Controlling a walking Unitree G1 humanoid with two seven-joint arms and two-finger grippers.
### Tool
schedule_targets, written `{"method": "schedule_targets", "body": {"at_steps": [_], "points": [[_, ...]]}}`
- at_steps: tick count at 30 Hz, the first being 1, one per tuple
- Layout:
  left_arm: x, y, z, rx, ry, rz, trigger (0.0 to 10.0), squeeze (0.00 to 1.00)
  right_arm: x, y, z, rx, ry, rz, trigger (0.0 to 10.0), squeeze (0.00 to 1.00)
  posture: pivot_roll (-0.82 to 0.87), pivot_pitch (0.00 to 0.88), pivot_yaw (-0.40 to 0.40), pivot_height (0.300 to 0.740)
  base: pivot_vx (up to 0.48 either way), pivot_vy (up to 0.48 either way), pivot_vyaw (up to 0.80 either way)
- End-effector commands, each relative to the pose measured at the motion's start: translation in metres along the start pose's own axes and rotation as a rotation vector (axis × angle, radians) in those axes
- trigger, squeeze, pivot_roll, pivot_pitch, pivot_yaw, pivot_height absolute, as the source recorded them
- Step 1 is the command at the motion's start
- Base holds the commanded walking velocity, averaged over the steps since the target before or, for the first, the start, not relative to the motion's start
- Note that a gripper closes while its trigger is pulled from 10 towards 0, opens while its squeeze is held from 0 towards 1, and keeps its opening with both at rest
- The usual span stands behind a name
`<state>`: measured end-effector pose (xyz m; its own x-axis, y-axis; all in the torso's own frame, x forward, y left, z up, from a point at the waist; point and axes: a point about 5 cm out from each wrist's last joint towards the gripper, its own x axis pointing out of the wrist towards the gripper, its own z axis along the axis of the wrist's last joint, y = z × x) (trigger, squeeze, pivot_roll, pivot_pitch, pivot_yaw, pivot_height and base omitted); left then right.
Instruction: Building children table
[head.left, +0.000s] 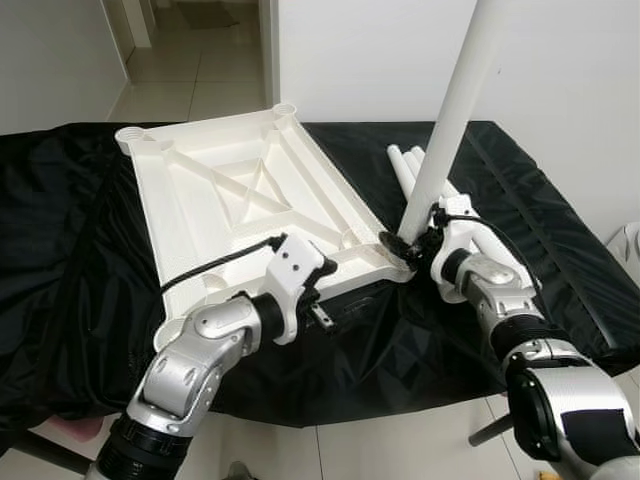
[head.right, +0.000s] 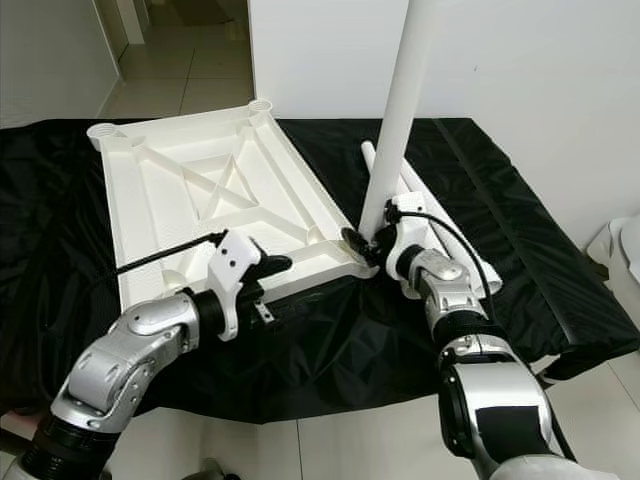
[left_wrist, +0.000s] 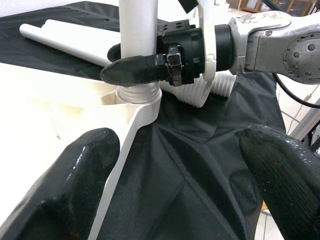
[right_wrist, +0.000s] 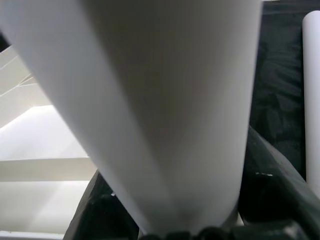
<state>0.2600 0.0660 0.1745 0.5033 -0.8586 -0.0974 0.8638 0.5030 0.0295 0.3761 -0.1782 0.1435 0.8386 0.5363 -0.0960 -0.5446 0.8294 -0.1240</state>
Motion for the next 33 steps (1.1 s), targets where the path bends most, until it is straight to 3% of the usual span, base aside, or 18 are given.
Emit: {"method": "schedule_targets", "body": {"at_steps": [1, 8, 12, 18, 21, 22, 27, 30, 31, 33], "points": [[-0.002, 0.000, -0.001, -0.001, 0.009, 0.025, 10.0, 0.00, -0.003, 0.004, -0.013, 0.018, 0.042, 0.008, 0.0, 0.00, 0.00, 0.041, 0.006, 0.740, 0.000, 0.000, 0.00], [-0.001, 0.001, 0.001, 0.001, 0.007, 0.022, 10.0, 0.00, -0.006, 0.004, -0.018, 0.046, 0.029, -0.037, 0.0, 0.00, -0.01, 0.040, 0.009, 0.740, 0.000, 0.000, 0.00], [0.000, 0.002, 0.001, 0.004, 0.005, 0.018, 10.0, 0.00, -0.001, 0.009, -0.019, 0.106, -0.010, -0.164, 0.0, 0.00, -0.02, 0.035, 0.010, 0.740, 0.000, 0.000, 0.00], [0.000, 0.003, 0.002, 0.004, 0.004, 0.018, 10.0, 0.00, 0.001, 0.011, -0.017, 0.133, -0.030, -0.174, 0.0, 0.00, -0.02, 0.035, 0.009, 0.740, 0.000, 0.000, 0.00], [0.000, 0.003, 0.002, 0.003, 0.002, 0.017, 10.0, 0.00, 0.006, 0.014, -0.014, 0.170, -0.053, -0.319, 0.0, 0.00, -0.02, 0.032, 0.007, 0.740, 0.000, 0.000, 0.00], [0.001, 0.003, 0.001, 0.003, 0.002, 0.017, 10.0, 0.00, 0.008, 0.018, -0.014, 0.183, -0.054, -0.383, 0.0, 0.00, -0.02, 0.031, 0.006, 0.740, 0.000, 0.000, 0.00], [0.001, 0.003, 0.001, 0.002, 0.001, 0.017, 10.0, 0.00, 0.010, 0.028, -0.014, 0.186, -0.062, -0.470, 0.0, 0.00, -0.03, 0.030, 0.006, 0.740, 0.000, 0.000, 0.00], [0.002, 0.003, 0.001, 0.001, -0.001, 0.016, 10.0, 0.00, 0.015, 0.049, -0.014, 0.206, -0.057, -0.604, 0.0, 0.00, -0.03, 0.028, 0.008, 0.740, 0.000, 0.000, 0.00], [0.002, 0.003, 0.002, 0.001, -0.002, 0.015, 10.0, 0.00, 0.017, 0.056, -0.014, 0.220, -0.060, -0.624, 0.0, 0.00, -0.03, 0.028, 0.010, 0.740, 0.000, 0.000, 0.00], [0.002, 0.003, 0.002, 0.001, -0.002, 0.015, 10.0, 0.00, 0.017, 0.056, -0.014, 0.220, -0.060, -0.624, 0.0, 0.00, -0.03, 0.028, 0.010, 0.740, 0.000, 0.000, 0.00]]}}
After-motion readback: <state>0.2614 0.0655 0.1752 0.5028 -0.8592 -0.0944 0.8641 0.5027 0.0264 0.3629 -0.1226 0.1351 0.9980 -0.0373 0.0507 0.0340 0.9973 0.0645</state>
